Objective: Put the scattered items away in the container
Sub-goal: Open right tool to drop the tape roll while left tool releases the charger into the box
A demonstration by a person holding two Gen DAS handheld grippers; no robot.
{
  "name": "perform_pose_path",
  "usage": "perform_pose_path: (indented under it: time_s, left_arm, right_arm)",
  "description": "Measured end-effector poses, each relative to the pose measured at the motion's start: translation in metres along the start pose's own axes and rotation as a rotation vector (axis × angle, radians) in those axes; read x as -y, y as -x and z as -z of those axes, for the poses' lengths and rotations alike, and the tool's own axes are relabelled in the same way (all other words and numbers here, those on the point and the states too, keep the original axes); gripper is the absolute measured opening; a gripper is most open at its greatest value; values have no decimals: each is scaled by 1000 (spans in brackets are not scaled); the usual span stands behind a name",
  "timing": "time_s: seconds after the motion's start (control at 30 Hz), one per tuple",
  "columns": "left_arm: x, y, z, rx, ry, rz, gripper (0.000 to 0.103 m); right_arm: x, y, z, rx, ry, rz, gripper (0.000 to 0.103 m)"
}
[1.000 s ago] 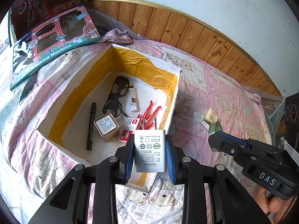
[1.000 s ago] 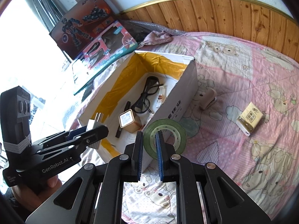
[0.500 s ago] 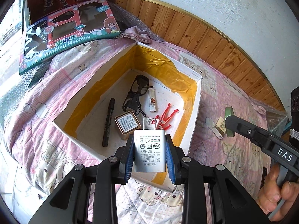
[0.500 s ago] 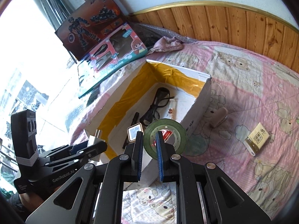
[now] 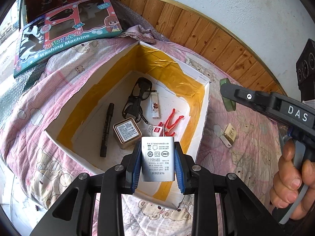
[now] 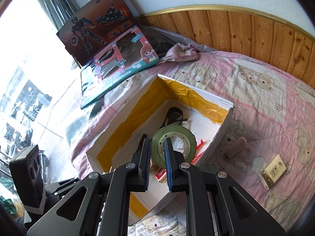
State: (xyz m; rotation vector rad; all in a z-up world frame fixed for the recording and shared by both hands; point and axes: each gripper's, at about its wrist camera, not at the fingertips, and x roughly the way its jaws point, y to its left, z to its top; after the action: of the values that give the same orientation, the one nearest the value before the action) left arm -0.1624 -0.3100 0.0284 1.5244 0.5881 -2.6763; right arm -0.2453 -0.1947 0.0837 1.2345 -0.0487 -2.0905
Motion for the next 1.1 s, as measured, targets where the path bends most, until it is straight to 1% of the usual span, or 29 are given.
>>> perform_pose_path:
  time_s: [0.27, 0.4, 0.53, 0.73, 0.9, 1.1]
  left_arm:
    - [-3, -16, 1, -38, -9, 19, 31]
    - [-1, -25, 3, -59, -21, 29, 31]
    - [2, -32, 4, -72, -43, 17, 31]
    - [2, -41, 5, -92, -57, 27, 31]
    - [1, -47, 6, -103, -63, 34, 31]
    - [1, -50, 6, -108, -63, 36, 31]
  right_arm:
    - [12, -25, -20, -31, -2, 14, 14]
    - [18, -41, -26, -63, 4, 27, 14]
    - [27, -57, -32, -90, 11, 51, 14]
    - [42, -83, -41, -139, 5, 75, 14]
    - [43, -100, -45, -177, 28, 89, 14]
    - [44, -114, -51, -200, 42, 102, 14]
